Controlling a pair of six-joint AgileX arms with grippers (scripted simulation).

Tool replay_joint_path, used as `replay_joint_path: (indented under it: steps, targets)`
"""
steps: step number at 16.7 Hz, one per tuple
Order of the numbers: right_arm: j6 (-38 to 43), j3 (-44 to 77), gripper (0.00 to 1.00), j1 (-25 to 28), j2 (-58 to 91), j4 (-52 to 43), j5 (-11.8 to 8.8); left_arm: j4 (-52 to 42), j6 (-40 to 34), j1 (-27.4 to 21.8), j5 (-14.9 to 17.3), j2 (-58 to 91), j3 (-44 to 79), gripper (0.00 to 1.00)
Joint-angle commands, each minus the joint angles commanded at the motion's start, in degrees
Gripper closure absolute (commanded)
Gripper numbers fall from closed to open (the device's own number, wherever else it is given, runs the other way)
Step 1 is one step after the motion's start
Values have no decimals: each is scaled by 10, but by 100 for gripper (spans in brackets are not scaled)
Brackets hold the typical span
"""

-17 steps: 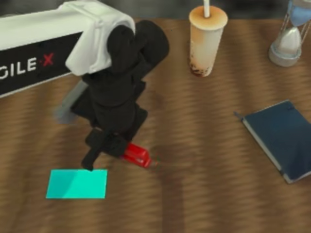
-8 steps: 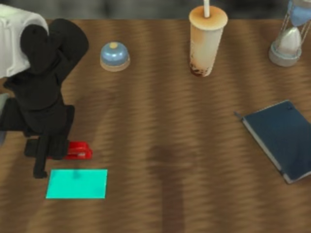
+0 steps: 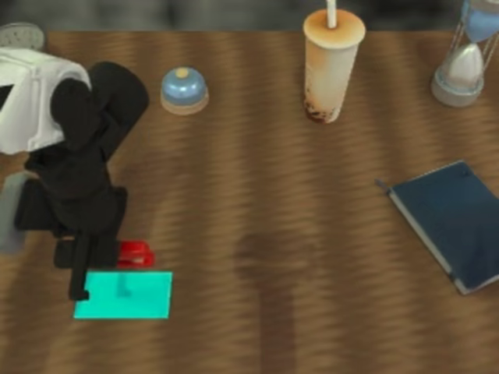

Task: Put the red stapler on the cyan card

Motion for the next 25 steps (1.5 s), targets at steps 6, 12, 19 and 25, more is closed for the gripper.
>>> replay_joint_path:
  steps: [6,12,19,25]
  targets:
    - [0,0,0,0,0,0,0,136,5,-1,0,49,-86,100]
    - [0,0,0,0,0,0,0,140,5,-2,0,51,-89,85]
    - [0,0,0,0,0,0,0,140,5,-2,0,51,-89,32]
    - [0,0,0,0,0,0,0,140,5,-2,0,51,-89,0]
